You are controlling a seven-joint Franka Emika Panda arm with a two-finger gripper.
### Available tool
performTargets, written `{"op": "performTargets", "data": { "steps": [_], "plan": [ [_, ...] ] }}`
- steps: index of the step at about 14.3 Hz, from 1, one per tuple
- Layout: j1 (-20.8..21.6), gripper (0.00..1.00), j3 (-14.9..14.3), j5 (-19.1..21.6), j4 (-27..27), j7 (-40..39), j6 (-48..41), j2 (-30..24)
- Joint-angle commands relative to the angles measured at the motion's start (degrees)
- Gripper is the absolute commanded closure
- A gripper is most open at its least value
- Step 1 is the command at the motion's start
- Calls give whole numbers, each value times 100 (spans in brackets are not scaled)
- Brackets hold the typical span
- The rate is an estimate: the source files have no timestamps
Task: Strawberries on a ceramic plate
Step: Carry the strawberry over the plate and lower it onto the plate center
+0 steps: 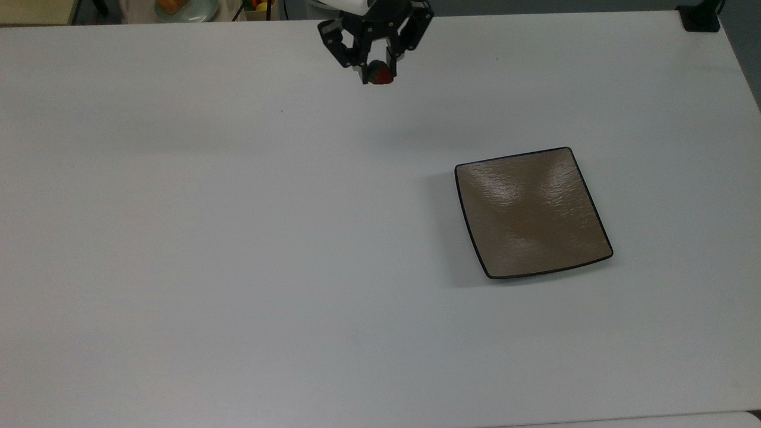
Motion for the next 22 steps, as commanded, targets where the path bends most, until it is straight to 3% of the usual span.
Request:
{"op": "performTargets", "data": {
  "steps": [1,9,19,22],
  "plan": [
    [568,94,-19,30,89,1387,482,292],
    [1299,94,-10,-14,80,3165,2433,1187],
    [1537,92,-10,-23,36,3167,3507,2006],
    [1545,84,-10,-41,36,3166,3780,2261]
  ]
}}
